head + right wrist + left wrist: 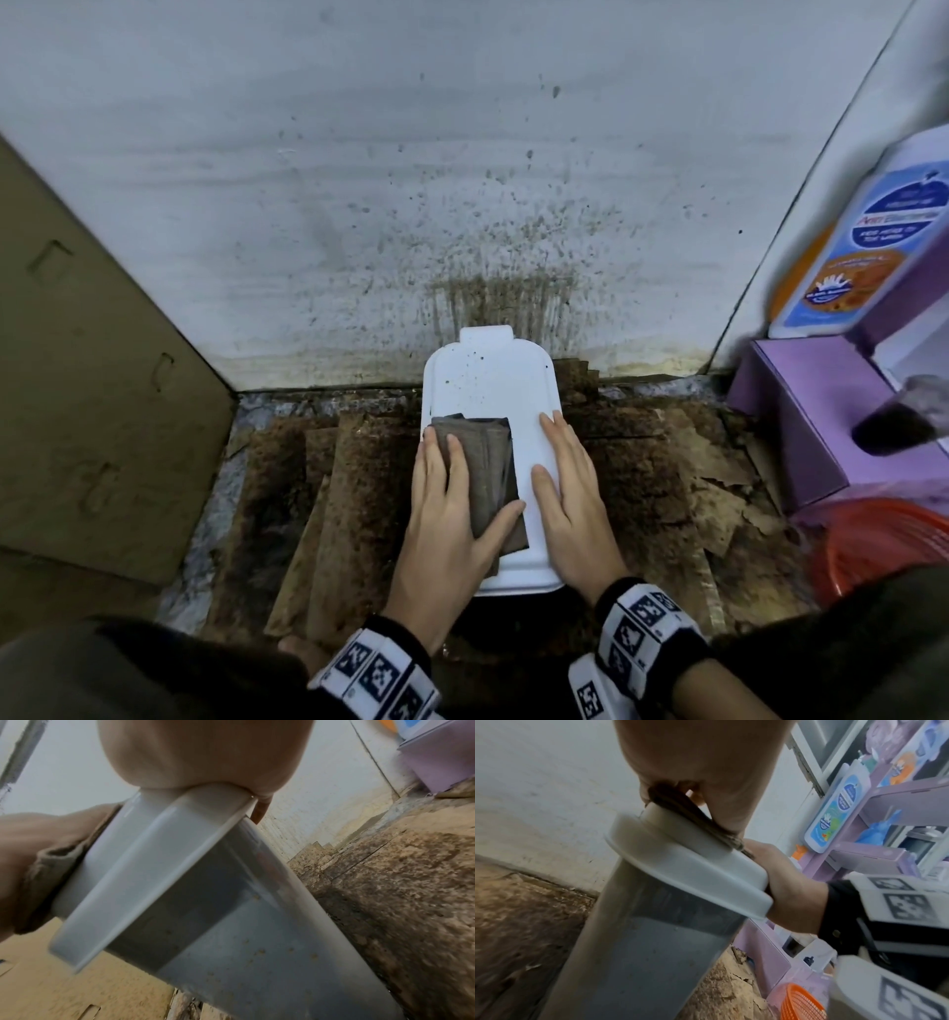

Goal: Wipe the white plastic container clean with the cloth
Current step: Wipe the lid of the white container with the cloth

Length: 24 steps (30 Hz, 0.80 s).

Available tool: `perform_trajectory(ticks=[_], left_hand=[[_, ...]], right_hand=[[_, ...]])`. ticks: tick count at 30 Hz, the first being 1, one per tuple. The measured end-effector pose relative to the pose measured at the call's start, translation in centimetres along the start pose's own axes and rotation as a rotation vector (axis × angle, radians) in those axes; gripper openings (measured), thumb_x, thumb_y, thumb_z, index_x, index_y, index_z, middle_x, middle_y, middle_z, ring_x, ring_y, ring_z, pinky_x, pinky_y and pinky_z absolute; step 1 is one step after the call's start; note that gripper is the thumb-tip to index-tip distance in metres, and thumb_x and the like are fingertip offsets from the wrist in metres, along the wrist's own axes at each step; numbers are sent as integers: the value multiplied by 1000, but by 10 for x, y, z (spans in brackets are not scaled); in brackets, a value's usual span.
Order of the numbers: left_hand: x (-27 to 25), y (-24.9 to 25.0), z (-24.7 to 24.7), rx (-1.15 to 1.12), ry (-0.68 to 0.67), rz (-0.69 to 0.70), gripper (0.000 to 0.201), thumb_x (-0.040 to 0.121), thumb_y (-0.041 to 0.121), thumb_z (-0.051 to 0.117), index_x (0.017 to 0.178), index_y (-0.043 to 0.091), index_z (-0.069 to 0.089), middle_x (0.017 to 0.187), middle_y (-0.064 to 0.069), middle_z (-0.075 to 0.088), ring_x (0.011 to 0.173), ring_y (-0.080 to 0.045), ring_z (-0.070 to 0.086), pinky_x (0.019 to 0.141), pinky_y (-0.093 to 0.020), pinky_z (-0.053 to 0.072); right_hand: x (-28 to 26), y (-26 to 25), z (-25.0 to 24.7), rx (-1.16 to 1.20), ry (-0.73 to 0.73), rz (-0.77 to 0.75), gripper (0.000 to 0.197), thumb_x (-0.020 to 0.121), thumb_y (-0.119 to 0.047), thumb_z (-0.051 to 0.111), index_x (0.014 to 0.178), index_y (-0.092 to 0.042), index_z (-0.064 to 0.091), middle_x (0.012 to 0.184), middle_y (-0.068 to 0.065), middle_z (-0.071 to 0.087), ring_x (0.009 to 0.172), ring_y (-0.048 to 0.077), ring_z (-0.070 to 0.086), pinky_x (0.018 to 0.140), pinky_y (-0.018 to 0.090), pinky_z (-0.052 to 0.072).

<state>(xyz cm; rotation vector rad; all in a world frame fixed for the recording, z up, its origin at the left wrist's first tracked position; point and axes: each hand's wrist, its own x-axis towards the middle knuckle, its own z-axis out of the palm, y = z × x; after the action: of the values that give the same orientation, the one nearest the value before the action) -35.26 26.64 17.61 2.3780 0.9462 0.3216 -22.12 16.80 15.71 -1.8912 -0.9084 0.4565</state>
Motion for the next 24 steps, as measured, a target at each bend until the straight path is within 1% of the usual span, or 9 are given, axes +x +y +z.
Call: perform_trajectory(ticks=[2,4,7,10,12,14,18,21,24], left_hand=[[9,-4,-5,3,-40,22,108,83,80,32,161,16,-5,168,1,-20,153,-9,-22,116,-14,-11],[19,-10,-11,11,-86,48,111,82,80,33,161,14,-9,167,1,-23,153,-9,-23,117,-16,-10],[31,-13,-18,11,-156,52,111,85,77,35,159,14,-18,165,1,-30,154,-11,-22,124,-25,-1],[41,-14,-25,23,-212,47,106,90,71,37,158,14,-21,164,1,-33,155,-12,-18,127,-32,7],[51,-14,-30,40,-239,32,107,92,68,43,158,12,-20,165,0,-31,157,-16,-9,127,-37,16],[63,-11,-33,69,-253,10,109,93,68,47,159,10,-18,167,-4,-26,158,-21,1,124,-38,24],[81,-3,-35,119,-240,-4,110,92,69,46,160,5,-12,168,-11,-20,157,-27,7,122,-41,25],[97,-2,-37,143,-239,-3,108,94,66,48,160,3,-9,169,-16,-14,156,-33,14,120,-41,28],[115,-3,-42,184,-256,2,108,94,66,49,159,1,-9,169,-19,-9,153,-36,22,117,-41,33]], right_hand=[[0,0,0,-4,0,1,52,108,-29,38,157,-37,22,164,-24,12,150,-9,2,122,22,8],[0,0,0,-5,-1,0,52,108,-30,38,157,-37,23,164,-24,12,150,-9,2,122,22,8],[1,1,0,-6,-4,4,52,108,-33,38,157,-37,22,164,-24,11,150,-8,2,121,22,8],[1,2,0,-9,-5,0,52,108,-34,38,157,-38,21,164,-24,11,150,-7,2,120,21,8],[2,2,0,-12,-2,-10,52,108,-35,37,157,-38,22,164,-24,12,151,-7,2,120,21,8],[3,3,0,-10,4,-11,52,108,-35,38,157,-38,22,164,-23,12,151,-6,3,121,22,9],[2,2,1,-7,-1,1,53,107,-34,40,157,-38,22,164,-24,12,150,-7,2,121,24,10],[2,3,1,3,8,-4,53,107,-35,40,156,-38,22,164,-25,12,150,-7,3,121,24,10],[3,3,1,0,7,-4,52,107,-38,37,157,-39,21,164,-25,10,150,-7,2,121,26,10]])
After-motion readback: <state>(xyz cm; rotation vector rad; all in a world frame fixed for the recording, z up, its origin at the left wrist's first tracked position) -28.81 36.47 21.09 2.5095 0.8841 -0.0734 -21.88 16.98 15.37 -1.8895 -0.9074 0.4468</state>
